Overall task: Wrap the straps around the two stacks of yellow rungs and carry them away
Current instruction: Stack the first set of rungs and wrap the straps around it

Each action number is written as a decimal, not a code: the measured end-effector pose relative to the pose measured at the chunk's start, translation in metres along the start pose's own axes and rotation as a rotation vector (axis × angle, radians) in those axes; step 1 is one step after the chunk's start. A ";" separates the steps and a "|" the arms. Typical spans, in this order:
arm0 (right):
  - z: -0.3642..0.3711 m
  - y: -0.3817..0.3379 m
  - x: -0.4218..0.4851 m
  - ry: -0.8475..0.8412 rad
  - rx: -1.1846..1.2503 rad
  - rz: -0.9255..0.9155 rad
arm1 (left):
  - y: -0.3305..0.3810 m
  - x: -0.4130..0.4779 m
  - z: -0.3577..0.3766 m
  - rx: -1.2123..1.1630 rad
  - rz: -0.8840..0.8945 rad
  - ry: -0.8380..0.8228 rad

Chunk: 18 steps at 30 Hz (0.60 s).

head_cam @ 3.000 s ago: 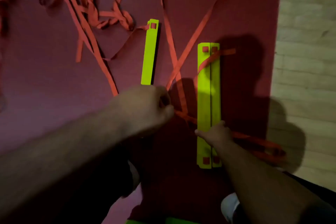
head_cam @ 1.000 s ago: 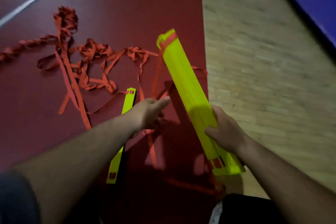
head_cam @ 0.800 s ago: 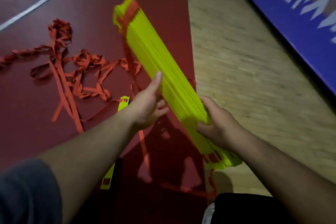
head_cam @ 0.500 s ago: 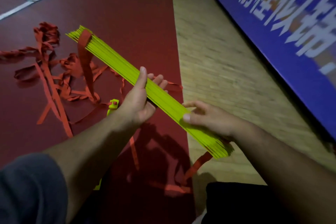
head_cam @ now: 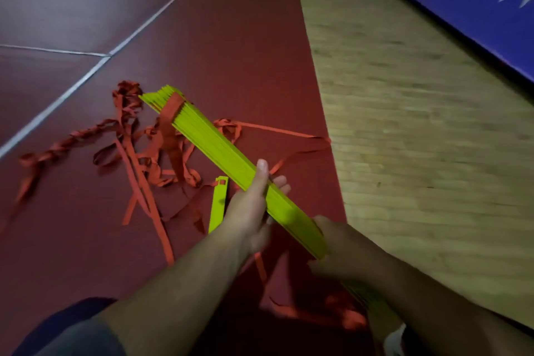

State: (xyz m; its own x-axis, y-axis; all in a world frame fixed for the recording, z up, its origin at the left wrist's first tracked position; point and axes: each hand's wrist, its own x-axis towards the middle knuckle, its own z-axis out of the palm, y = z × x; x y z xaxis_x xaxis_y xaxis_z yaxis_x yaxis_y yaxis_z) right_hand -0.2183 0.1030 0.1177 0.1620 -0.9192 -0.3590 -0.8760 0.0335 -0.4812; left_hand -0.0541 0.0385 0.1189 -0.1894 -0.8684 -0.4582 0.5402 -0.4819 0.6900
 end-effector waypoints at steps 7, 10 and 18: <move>0.002 0.044 0.023 0.132 -0.160 0.034 | 0.035 0.039 -0.030 -0.193 0.028 0.048; 0.000 0.050 0.040 0.063 -0.228 0.060 | 0.018 0.051 -0.027 -0.085 0.070 0.111; -0.027 0.050 0.060 -0.127 0.197 -0.002 | 0.019 0.071 -0.026 0.156 0.069 -0.130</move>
State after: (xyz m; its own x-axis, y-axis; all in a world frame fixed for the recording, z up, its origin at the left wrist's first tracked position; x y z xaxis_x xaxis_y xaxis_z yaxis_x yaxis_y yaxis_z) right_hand -0.2644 0.0386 0.0935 0.2300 -0.8631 -0.4496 -0.7721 0.1194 -0.6242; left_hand -0.0358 -0.0297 0.0850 -0.2659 -0.9028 -0.3380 0.4239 -0.4244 0.8001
